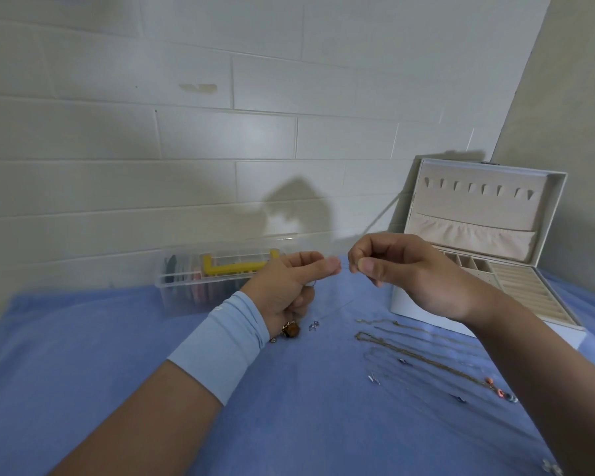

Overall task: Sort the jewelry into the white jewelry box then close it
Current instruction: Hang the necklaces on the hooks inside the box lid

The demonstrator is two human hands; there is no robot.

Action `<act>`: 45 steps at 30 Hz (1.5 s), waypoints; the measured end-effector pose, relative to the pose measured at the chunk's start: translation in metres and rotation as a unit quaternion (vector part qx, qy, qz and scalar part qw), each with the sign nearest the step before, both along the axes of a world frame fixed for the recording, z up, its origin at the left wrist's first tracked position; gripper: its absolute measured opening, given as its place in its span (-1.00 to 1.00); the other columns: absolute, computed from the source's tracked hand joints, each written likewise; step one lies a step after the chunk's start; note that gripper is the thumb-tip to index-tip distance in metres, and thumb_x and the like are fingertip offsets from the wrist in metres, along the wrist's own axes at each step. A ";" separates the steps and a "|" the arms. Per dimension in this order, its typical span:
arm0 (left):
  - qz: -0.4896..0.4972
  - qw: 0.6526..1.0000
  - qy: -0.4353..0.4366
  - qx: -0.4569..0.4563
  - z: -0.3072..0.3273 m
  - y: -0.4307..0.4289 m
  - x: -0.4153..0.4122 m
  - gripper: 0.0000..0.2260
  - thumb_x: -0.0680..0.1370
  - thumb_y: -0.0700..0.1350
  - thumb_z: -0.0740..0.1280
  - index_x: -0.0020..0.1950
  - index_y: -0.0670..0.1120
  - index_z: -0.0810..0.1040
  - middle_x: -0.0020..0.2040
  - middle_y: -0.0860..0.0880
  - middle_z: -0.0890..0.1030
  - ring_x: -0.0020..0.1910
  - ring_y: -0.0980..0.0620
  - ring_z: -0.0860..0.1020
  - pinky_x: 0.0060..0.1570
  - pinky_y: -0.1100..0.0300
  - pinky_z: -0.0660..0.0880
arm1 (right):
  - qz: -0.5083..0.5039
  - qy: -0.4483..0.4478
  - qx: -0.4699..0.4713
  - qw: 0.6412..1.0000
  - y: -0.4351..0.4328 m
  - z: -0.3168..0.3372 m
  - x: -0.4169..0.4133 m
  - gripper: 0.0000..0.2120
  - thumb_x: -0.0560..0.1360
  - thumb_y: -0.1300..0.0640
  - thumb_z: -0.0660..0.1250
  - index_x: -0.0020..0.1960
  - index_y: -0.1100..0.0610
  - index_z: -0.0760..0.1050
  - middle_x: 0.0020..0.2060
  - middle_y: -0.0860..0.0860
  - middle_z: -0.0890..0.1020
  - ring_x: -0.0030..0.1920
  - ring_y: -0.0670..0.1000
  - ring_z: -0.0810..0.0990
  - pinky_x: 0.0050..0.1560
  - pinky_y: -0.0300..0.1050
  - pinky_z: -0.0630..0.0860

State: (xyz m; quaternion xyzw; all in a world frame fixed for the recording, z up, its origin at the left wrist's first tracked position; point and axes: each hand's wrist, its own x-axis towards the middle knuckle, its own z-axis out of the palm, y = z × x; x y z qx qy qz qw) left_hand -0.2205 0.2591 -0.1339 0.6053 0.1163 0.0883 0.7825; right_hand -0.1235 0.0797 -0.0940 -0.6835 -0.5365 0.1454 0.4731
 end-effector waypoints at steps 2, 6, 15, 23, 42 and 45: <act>0.018 0.999 -0.003 -0.031 -0.002 -0.001 0.002 -0.78 0.30 -0.11 0.54 -0.19 0.00 0.53 -0.48 0.06 0.39 -0.62 0.13 0.19 -0.59 0.34 0.07 | -0.006 -0.010 -0.006 1.000 0.001 -0.002 -0.002 -0.80 0.49 -0.09 0.34 -0.10 0.05 0.57 -0.17 0.32 0.49 -0.21 0.09 0.40 -0.11 0.05 0.36; 0.089 0.995 -0.027 0.020 -0.002 -0.004 0.002 -0.88 0.48 -0.22 0.49 -0.09 -0.04 0.60 -0.41 0.06 0.52 -0.61 0.13 0.25 -0.58 0.32 0.16 | -0.060 -0.009 0.007 0.998 0.006 -0.008 -0.005 -0.89 0.58 0.01 0.34 -0.06 0.02 0.57 -0.22 0.39 0.47 -0.35 0.10 0.30 -0.28 0.06 0.30; 0.181 0.896 -0.103 0.393 -0.009 -0.006 0.001 -0.79 0.54 -0.08 0.42 0.13 0.17 0.68 -0.07 0.20 0.67 -0.16 0.36 0.54 -0.08 0.44 0.41 | -0.177 -0.002 0.071 0.982 0.017 -0.020 -0.010 -0.84 0.64 0.15 0.30 -0.08 0.13 0.59 -0.39 -0.18 0.63 -0.53 -0.09 0.22 -0.51 -0.29 0.23; 0.103 0.965 -0.060 0.232 0.000 -0.009 -0.002 -0.89 0.58 -0.14 0.36 -0.10 -0.05 0.67 -0.19 0.09 0.66 -0.48 0.17 0.45 -0.43 0.34 0.37 | -0.118 -0.042 0.014 0.992 0.008 -0.013 -0.008 -0.85 0.63 0.09 0.32 -0.11 -0.05 0.56 -0.50 -0.01 0.31 -0.45 0.04 0.17 -0.44 -0.16 0.19; 0.218 0.849 -0.212 0.432 -0.005 -0.022 -0.007 -0.88 0.54 -0.14 0.40 -0.15 0.08 0.63 -0.20 0.23 0.66 -0.49 0.14 0.36 -0.37 0.35 0.33 | -0.200 0.096 0.063 0.973 0.022 -0.018 -0.019 -0.75 0.64 0.11 0.29 -0.19 0.15 0.54 -0.54 -0.11 0.29 -0.50 -0.07 0.16 -0.45 -0.18 0.12; 0.267 0.840 -0.245 0.403 -0.009 -0.023 -0.006 -0.91 0.51 -0.11 0.46 -0.13 0.09 0.68 -0.23 0.22 0.66 -0.47 0.08 0.37 -0.40 0.30 0.39 | -0.164 0.212 0.096 0.959 0.023 -0.018 -0.020 -0.82 0.61 0.11 0.34 -0.08 0.20 0.60 -0.50 -0.08 0.31 -0.48 -0.06 0.15 -0.43 -0.17 0.09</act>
